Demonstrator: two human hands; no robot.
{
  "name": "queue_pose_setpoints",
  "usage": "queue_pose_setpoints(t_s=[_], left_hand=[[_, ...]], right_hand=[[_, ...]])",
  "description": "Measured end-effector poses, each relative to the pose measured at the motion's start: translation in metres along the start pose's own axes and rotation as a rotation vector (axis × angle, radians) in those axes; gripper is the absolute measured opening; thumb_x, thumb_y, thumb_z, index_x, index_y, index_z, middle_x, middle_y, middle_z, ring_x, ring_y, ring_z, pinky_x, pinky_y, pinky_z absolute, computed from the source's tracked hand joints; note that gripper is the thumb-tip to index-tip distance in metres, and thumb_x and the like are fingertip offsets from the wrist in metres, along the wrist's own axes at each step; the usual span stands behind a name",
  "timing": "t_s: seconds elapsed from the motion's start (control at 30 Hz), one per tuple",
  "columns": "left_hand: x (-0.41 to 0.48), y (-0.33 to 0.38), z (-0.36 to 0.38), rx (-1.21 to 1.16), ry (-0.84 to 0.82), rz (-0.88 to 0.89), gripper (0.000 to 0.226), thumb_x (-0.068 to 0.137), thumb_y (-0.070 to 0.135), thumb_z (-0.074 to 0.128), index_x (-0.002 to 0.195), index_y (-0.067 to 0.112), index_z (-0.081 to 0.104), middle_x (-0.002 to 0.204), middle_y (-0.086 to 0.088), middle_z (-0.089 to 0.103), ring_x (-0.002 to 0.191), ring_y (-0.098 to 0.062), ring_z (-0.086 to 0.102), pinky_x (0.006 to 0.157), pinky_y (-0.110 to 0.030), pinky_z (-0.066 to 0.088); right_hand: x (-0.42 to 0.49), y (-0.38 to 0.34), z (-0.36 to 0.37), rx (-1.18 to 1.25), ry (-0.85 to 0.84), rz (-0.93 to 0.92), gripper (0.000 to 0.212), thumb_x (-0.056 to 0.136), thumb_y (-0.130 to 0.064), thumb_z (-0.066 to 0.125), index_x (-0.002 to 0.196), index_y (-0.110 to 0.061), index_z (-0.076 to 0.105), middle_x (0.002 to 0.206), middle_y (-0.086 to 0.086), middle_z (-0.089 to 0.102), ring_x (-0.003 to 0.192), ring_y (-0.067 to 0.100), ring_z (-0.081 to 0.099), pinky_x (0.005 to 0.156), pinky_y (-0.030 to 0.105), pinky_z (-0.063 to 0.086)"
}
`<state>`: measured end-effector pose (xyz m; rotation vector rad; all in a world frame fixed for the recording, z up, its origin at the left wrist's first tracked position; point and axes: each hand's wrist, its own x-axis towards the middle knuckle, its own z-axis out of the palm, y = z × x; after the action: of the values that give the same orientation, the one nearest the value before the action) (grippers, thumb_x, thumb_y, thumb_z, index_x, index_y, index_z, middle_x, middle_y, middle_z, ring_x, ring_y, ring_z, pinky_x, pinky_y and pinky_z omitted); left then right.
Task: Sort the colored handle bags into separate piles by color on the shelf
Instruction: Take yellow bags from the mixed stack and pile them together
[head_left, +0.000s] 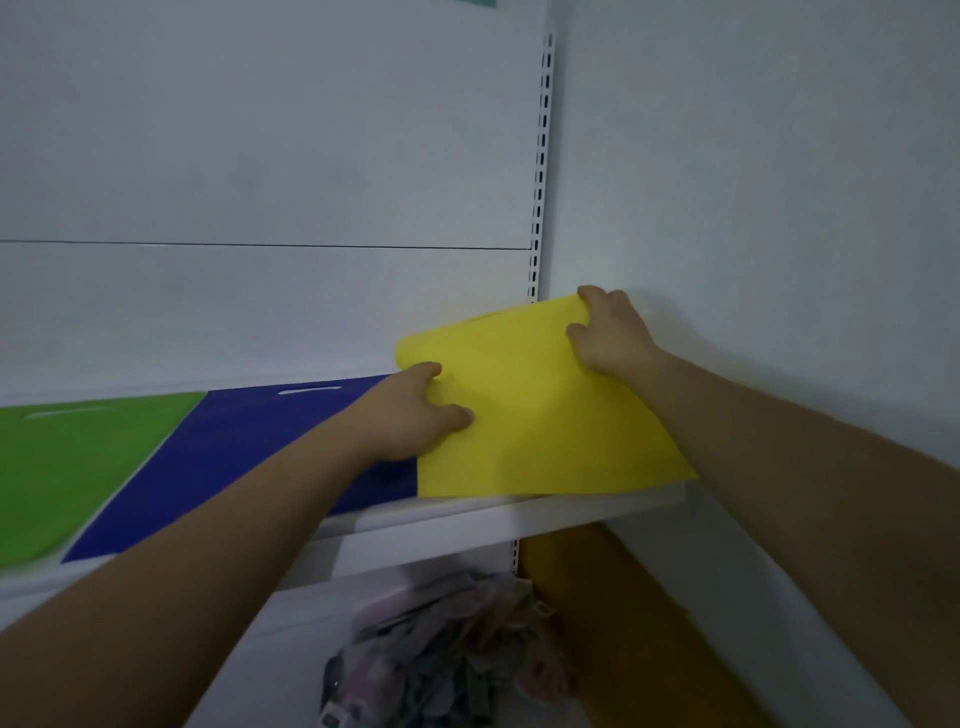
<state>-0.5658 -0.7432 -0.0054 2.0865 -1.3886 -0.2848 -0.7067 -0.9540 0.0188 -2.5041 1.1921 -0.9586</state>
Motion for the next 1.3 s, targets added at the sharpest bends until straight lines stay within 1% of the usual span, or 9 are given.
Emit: queue_pose_setpoints(t_s=[0.17,0.27,0.37,0.5,0.63,0.73,0.97,1.23,1.3], left_hand=[[0.015,0.003,0.018,0.133,-0.081,-0.093,0.077,0.091,0.046,0.054,0.151,0.017,0.017,0.156,-0.006,0.022,0.139,-0.024,0.029,0.106,-0.03,0.029],[0.021,0.002,0.029,0.195,-0.105,-0.145,0.076,0.091,0.049,0.052,0.151,0.018,0.016,0.156,-0.005,0.022,0.139,-0.024,0.029,0.107,-0.031,0.029],[0.025,0.001,0.036,0.256,-0.09,-0.186,0.076,0.09,0.054,0.05,0.15,0.02,0.017,0.155,-0.005,0.026,0.138,-0.027,0.031,0.109,-0.037,0.03],[0.028,0.001,0.041,0.321,-0.056,-0.223,0.076,0.088,0.06,0.046,0.148,0.022,0.021,0.15,-0.006,0.034,0.134,-0.03,0.037,0.109,-0.045,0.032],[0.028,0.003,0.042,0.331,-0.069,-0.237,0.08,0.087,0.065,0.042,0.149,0.022,0.019,0.152,-0.006,0.031,0.135,-0.03,0.035,0.11,-0.047,0.031],[0.024,0.004,0.04,0.308,-0.067,-0.232,0.082,0.085,0.069,0.041,0.15,0.024,0.018,0.154,-0.004,0.028,0.138,-0.029,0.032,0.112,-0.046,0.028],[0.008,0.007,0.035,0.265,-0.127,-0.15,0.08,0.084,0.069,0.04,0.149,0.025,0.024,0.154,-0.002,0.027,0.138,-0.023,0.031,0.109,-0.035,0.027],[-0.004,0.005,0.036,0.3,-0.132,-0.122,0.083,0.082,0.072,0.038,0.149,0.027,0.022,0.153,-0.002,0.03,0.137,-0.022,0.033,0.108,-0.035,0.028],[-0.007,0.008,0.035,0.289,-0.135,-0.094,0.084,0.08,0.073,0.04,0.149,0.027,0.022,0.156,-0.001,0.024,0.139,-0.021,0.03,0.11,-0.034,0.026]], right_hand=[[0.019,0.016,0.021,-0.11,-0.095,-0.039,0.055,0.1,-0.025,0.042,0.149,-0.011,0.022,0.143,0.019,0.027,0.122,0.037,0.043,0.097,0.035,0.038],[0.027,0.025,0.032,-0.17,-0.175,-0.033,0.055,0.1,-0.028,0.041,0.149,-0.011,0.022,0.146,0.02,0.024,0.126,0.036,0.04,0.1,0.035,0.037],[0.033,0.033,0.04,-0.254,-0.268,-0.031,0.06,0.098,-0.037,0.041,0.149,-0.011,0.022,0.152,0.02,0.018,0.137,0.034,0.029,0.107,0.036,0.031],[0.028,0.036,0.045,-0.385,-0.339,-0.092,0.065,0.098,-0.046,0.039,0.152,-0.016,0.017,0.159,0.015,0.0,0.146,0.031,0.003,0.117,0.039,0.015],[0.019,0.03,0.047,-0.386,-0.472,-0.116,0.066,0.096,-0.057,0.035,0.15,-0.02,0.025,0.158,0.009,0.016,0.143,0.028,0.02,0.115,0.039,0.022],[0.016,0.029,0.046,-0.421,-0.595,-0.112,0.066,0.098,-0.056,0.031,0.149,-0.014,0.03,0.155,0.007,0.025,0.141,0.025,0.027,0.112,0.035,0.024],[0.02,0.027,0.047,-0.454,-0.598,-0.128,0.061,0.101,-0.05,0.028,0.147,-0.011,0.034,0.153,0.009,0.031,0.138,0.026,0.032,0.11,0.035,0.028],[0.023,0.024,0.052,-0.465,-0.631,-0.135,0.061,0.101,-0.05,0.025,0.146,-0.009,0.034,0.152,0.01,0.032,0.138,0.026,0.033,0.109,0.035,0.028],[0.023,0.024,0.052,-0.459,-0.627,-0.132,0.062,0.101,-0.05,0.025,0.146,-0.009,0.034,0.152,0.01,0.032,0.138,0.026,0.032,0.11,0.036,0.028]])
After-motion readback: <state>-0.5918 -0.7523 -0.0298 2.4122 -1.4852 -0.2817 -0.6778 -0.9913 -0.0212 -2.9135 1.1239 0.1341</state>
